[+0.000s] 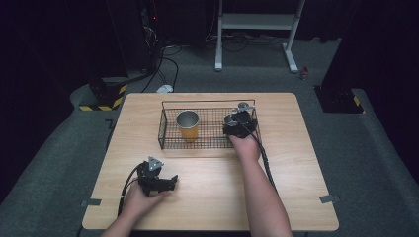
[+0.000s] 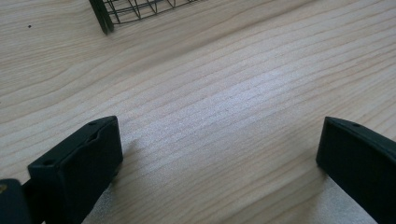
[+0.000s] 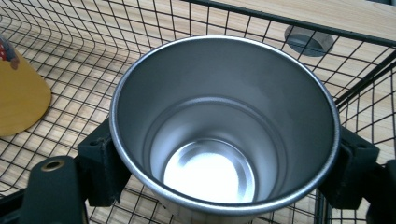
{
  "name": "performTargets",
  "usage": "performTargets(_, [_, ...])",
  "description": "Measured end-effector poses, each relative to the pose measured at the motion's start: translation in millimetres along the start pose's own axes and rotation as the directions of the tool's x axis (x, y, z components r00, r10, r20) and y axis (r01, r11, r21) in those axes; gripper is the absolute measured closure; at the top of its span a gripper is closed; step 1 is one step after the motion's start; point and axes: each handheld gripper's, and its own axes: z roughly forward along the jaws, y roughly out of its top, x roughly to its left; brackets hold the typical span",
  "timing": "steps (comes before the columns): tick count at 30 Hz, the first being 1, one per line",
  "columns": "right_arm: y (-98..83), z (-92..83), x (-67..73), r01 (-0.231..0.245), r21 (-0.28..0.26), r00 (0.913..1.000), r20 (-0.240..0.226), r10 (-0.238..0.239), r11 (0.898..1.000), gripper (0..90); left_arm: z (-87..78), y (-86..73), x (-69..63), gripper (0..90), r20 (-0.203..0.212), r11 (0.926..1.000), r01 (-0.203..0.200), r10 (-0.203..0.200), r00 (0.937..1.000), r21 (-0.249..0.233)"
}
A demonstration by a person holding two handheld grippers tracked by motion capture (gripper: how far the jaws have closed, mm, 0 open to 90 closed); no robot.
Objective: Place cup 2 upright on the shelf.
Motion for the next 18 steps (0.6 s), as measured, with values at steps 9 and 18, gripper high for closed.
performTargets(9, [-0.2,1.5,3.0,0.014,-0.003,0.9999,0.003,-0.014,1.000,18.4,-0.2,-0.2,0.0,0.7,-0.001,1.0000,0.000,0.000,1.0000,0.001])
performTargets(18, [-0.2,0.7,7.5,0.028,0.006,0.9996,-0.009,-0.027,1.000,18.0,-0.3,-0.2,0.0,0.7,-0.002,1.0000,0.001,-0.001,1.0000,0.001])
